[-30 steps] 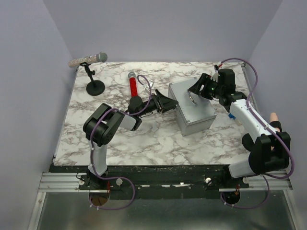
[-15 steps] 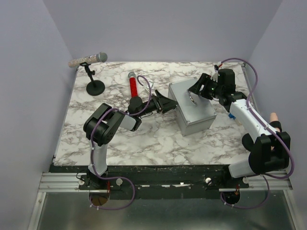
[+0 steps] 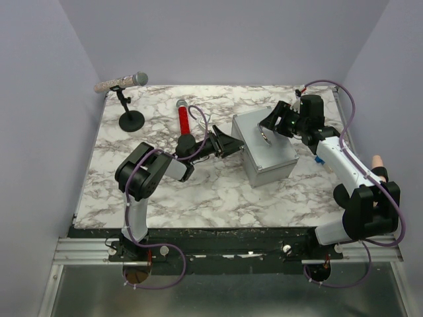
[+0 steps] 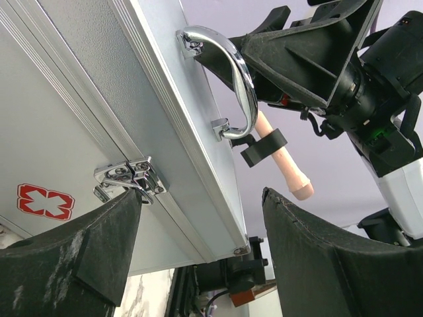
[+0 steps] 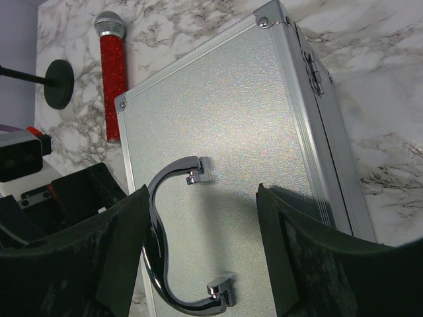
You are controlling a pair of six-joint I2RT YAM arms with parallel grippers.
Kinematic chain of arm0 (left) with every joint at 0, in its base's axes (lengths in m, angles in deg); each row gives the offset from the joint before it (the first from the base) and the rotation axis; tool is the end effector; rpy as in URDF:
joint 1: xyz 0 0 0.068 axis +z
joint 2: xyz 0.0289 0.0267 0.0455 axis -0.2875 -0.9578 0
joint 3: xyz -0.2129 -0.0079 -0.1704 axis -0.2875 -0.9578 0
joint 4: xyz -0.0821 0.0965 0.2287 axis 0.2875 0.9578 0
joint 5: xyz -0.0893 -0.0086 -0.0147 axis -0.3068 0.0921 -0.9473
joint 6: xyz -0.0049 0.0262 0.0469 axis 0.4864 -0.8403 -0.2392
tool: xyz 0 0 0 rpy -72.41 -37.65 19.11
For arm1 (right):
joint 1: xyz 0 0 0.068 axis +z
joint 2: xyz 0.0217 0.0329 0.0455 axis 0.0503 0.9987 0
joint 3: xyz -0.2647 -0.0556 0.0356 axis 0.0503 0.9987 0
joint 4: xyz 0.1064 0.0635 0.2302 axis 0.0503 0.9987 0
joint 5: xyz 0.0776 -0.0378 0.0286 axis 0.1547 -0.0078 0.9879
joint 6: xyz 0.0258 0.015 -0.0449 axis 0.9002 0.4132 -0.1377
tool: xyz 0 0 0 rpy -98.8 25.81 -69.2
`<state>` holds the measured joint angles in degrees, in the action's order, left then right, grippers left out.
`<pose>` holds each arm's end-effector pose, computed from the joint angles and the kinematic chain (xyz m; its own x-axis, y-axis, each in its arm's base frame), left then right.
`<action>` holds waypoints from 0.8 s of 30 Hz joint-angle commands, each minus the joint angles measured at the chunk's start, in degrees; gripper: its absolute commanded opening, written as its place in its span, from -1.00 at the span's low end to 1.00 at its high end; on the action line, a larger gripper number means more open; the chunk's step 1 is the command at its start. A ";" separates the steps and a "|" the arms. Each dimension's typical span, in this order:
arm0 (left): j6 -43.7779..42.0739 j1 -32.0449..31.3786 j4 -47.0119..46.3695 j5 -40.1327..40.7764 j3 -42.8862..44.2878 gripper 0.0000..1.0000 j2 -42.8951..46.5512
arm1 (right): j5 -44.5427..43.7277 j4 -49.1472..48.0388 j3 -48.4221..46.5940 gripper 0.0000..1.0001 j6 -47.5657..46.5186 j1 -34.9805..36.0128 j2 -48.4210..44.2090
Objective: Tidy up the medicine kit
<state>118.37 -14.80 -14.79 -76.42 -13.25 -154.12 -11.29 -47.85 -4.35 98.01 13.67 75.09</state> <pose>0.3158 -0.2174 0.1706 -0.8734 -0.4139 -0.2564 0.2851 -0.0079 -0.9585 0.3228 0.0715 0.2971 -0.6531 0.3646 -0.6637 -0.0961 0.8295 0.5502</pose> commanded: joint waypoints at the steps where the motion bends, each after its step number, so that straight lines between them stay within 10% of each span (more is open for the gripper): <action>1: -0.22 0.22 -21.94 -1.03 -0.29 0.61 -0.68 | 0.82 2.54 0.15 0.48 -0.18 -0.15 1.28; 24: -4.09 -1.19 -11.92 -1.65 -0.72 0.60 4.86 | 1.26 2.45 0.07 0.49 -0.09 -0.15 1.64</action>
<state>116.95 -15.37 -14.72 -76.88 -13.23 -152.72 -11.26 -47.85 -4.35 98.03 13.67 75.11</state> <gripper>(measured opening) 0.803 0.744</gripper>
